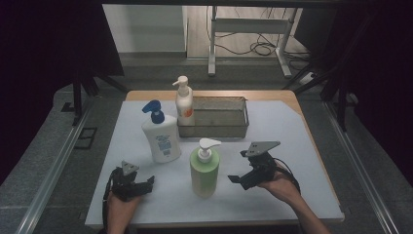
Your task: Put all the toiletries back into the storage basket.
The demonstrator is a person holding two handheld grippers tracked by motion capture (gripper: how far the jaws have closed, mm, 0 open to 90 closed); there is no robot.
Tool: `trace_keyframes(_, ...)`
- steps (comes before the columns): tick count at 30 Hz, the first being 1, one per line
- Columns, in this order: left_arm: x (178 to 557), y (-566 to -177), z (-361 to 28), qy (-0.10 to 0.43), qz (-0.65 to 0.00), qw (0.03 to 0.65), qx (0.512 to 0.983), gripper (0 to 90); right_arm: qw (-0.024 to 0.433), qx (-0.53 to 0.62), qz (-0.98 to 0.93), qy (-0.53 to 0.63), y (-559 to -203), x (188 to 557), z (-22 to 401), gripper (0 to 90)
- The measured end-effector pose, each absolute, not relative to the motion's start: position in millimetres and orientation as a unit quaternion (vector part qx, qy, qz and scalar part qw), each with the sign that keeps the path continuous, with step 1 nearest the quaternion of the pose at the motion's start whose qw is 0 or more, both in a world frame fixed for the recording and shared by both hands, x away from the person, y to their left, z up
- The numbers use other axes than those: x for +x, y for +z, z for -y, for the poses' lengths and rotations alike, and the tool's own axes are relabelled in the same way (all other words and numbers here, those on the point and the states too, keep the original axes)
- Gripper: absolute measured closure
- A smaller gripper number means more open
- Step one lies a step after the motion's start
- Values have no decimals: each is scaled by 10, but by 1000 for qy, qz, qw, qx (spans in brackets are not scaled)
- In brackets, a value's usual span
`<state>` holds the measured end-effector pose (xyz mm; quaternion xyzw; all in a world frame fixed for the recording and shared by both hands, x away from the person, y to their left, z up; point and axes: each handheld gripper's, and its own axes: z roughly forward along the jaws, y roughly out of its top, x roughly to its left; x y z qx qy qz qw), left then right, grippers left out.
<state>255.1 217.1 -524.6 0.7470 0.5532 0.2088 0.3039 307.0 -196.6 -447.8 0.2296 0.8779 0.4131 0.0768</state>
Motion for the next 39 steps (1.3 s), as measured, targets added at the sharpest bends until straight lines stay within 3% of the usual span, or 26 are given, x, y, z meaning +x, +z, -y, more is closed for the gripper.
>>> trace_keyframes(22, 2551, -5245, -2171, 209, -553, 304, 747, 133, 44, 186, -887, 421, -4448, 2890, 1630, 0)
trace_keyframes(39, 2553, -5245, -2174, 209, -551, 303, 748, 133, 48, 172, -882, 436, -4339, 2922, 1360, 5)
